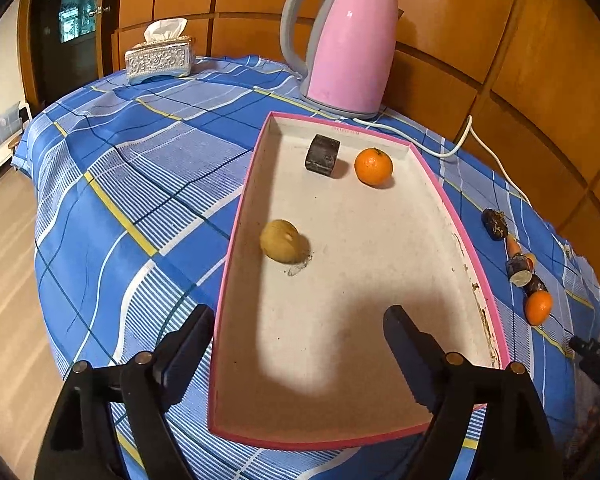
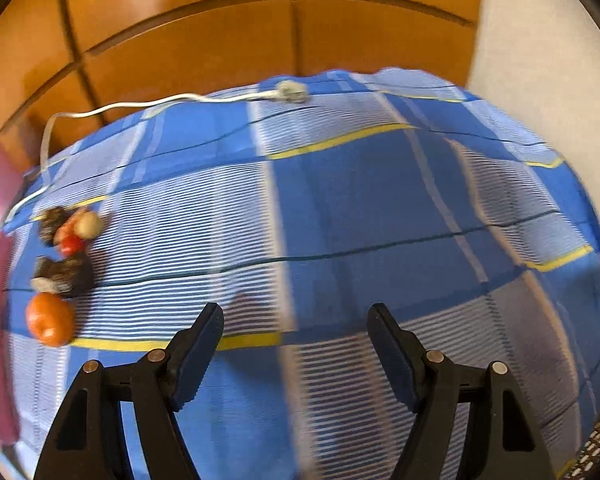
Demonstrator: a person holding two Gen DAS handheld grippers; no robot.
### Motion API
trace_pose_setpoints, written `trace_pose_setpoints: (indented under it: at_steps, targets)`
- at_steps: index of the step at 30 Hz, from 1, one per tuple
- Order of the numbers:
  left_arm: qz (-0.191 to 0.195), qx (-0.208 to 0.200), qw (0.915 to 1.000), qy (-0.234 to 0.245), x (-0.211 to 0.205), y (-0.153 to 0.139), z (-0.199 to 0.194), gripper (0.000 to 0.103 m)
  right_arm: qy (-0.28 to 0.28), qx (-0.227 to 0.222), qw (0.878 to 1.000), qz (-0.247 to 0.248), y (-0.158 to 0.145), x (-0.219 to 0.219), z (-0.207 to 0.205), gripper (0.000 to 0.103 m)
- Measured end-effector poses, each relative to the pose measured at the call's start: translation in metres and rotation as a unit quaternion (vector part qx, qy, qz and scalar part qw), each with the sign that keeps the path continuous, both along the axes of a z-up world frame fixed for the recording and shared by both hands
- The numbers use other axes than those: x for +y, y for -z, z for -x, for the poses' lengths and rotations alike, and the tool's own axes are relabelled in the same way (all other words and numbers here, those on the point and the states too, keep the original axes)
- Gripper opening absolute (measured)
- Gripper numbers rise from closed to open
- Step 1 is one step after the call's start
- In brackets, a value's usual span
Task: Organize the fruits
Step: 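Reach the right tool toward the tomato among the remaining items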
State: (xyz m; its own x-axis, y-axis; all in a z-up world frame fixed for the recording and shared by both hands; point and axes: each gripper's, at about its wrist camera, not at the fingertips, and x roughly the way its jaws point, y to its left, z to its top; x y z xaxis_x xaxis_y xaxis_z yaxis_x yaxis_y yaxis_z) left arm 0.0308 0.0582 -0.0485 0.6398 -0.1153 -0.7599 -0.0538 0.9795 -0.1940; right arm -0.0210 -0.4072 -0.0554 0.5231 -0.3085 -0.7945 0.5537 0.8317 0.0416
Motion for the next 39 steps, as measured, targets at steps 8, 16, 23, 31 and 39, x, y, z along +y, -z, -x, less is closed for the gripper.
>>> trace_pose_setpoints:
  at_steps: [8,16,23,31,39]
  targets:
    - [0.005,0.005,1.0,0.0,0.001,0.003,0.0,0.087,-0.09,-0.019,0.994,-0.056,-0.011,0.036,-0.022,0.068]
    - [0.005,0.006,1.0,-0.003,0.003,0.003,-0.001,0.088,-0.172,-0.03,0.981,-0.079,-0.023,0.072,-0.038,0.067]
    - [0.008,0.009,0.9999,-0.004,0.004,0.005,0.0,0.088,-0.193,-0.031,0.978,-0.067,-0.029,0.086,-0.058,0.067]
    - [0.006,0.011,0.9999,-0.009,0.007,0.006,0.0,0.088,-0.207,-0.031,0.976,-0.064,-0.035,0.089,-0.085,0.047]
    - [0.004,0.018,0.9998,-0.009,0.008,0.01,-0.002,0.088,-0.189,-0.024,0.979,-0.075,-0.032,0.081,-0.117,0.047]
